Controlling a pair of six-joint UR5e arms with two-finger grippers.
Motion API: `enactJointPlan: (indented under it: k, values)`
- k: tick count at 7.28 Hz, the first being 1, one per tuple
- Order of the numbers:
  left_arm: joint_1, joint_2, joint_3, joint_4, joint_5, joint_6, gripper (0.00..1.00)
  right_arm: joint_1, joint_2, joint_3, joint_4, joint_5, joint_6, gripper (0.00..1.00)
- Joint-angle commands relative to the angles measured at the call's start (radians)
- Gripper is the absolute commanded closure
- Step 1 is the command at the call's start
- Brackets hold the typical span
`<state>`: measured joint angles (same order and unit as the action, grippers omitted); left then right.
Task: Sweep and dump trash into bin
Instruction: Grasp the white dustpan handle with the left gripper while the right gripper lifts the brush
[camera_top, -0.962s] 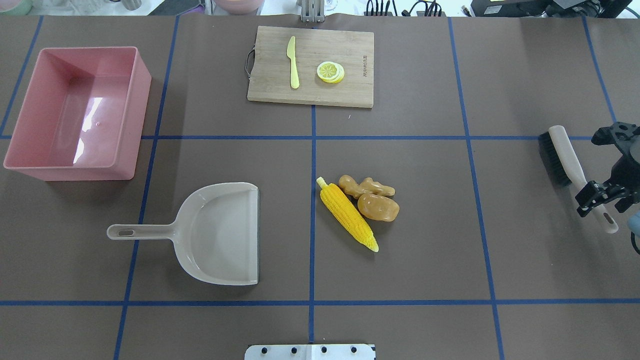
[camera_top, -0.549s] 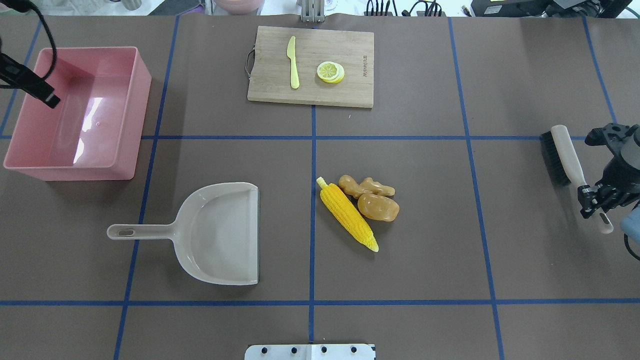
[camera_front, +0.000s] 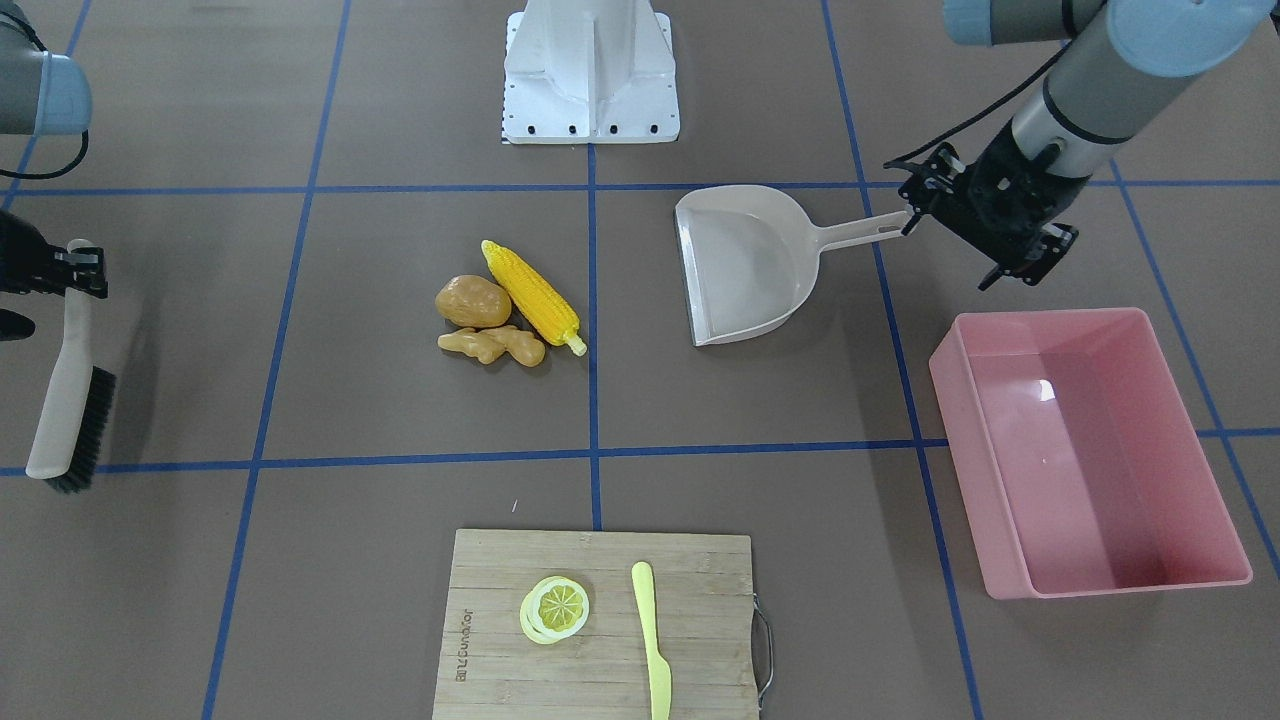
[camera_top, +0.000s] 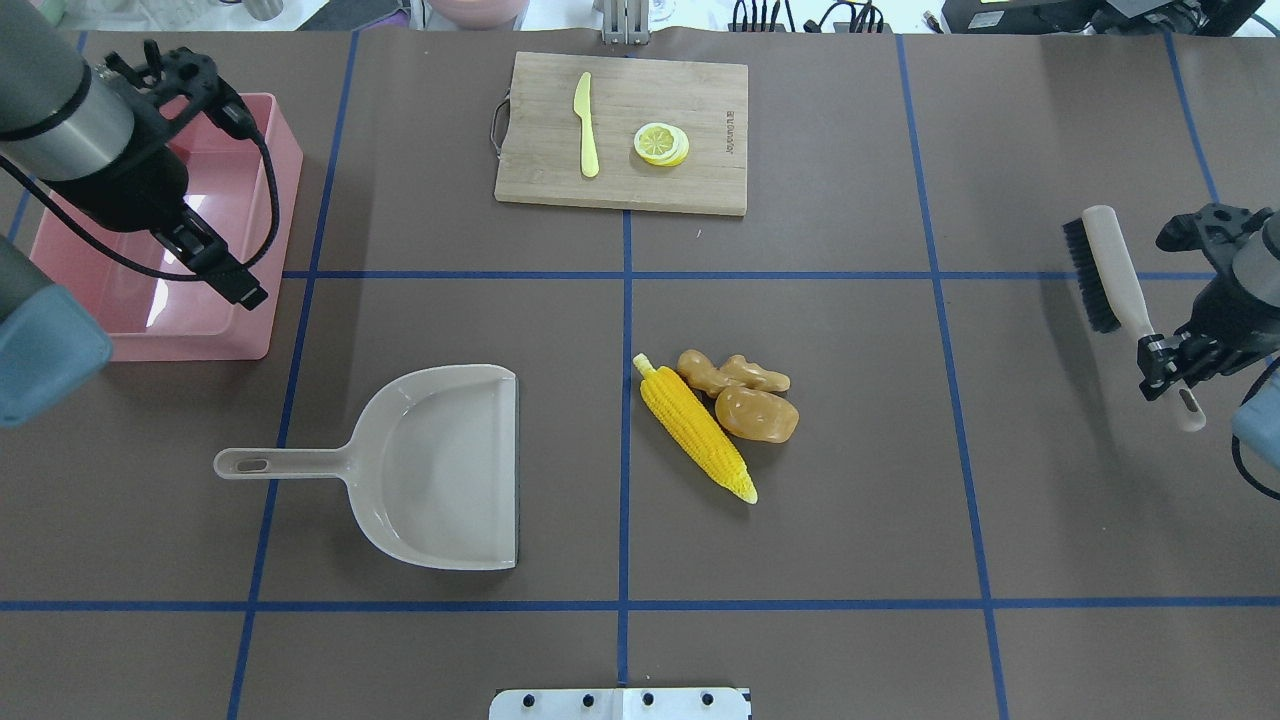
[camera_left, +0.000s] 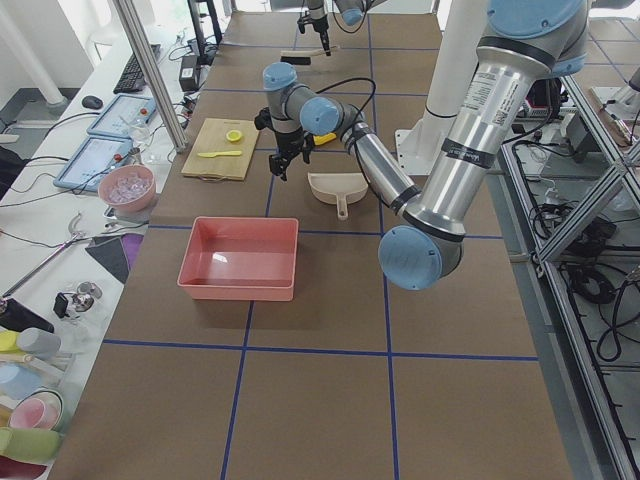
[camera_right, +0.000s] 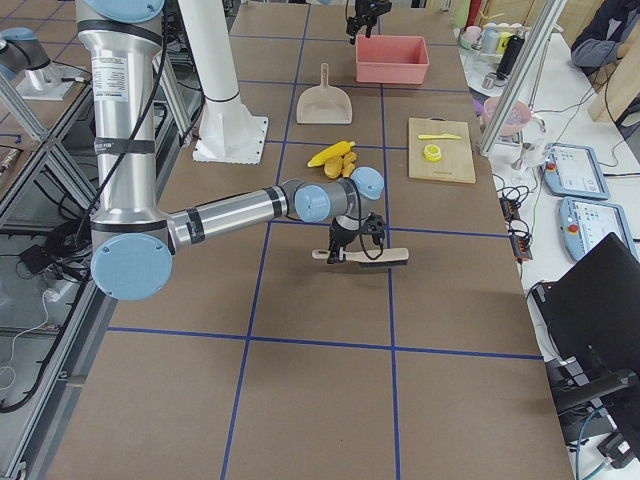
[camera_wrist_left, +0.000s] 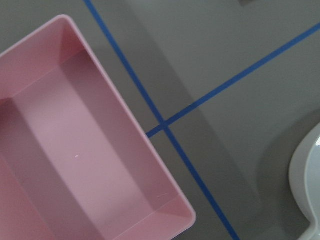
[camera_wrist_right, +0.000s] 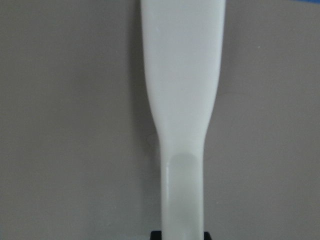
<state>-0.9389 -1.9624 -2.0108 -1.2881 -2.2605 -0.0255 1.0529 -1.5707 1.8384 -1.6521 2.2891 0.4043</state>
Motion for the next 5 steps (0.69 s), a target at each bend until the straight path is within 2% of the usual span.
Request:
enactJointPlan:
  k: [1, 2, 3, 5]
  values:
    - [0.110, -0.013, -0.023, 0.000, 0.016, 0.002, 0.01, 0.000, 0.021, 0.033, 0.000, -0.071, -0.004, 1.00]
    - [0.141, -0.007, -0.084, 0.001, 0.054, 0.033, 0.01, -0.020, 0.026, 0.039, 0.001, -0.066, -0.004, 1.00]
    - [0.167, -0.003, -0.092, 0.013, 0.100, 0.109, 0.01, -0.024, 0.026, 0.042, 0.005, -0.059, -0.005, 1.00]
    - [0.173, 0.045, -0.141, 0.027, 0.142, 0.249, 0.01, -0.004, -0.014, 0.103, -0.014, 0.013, -0.019, 1.00]
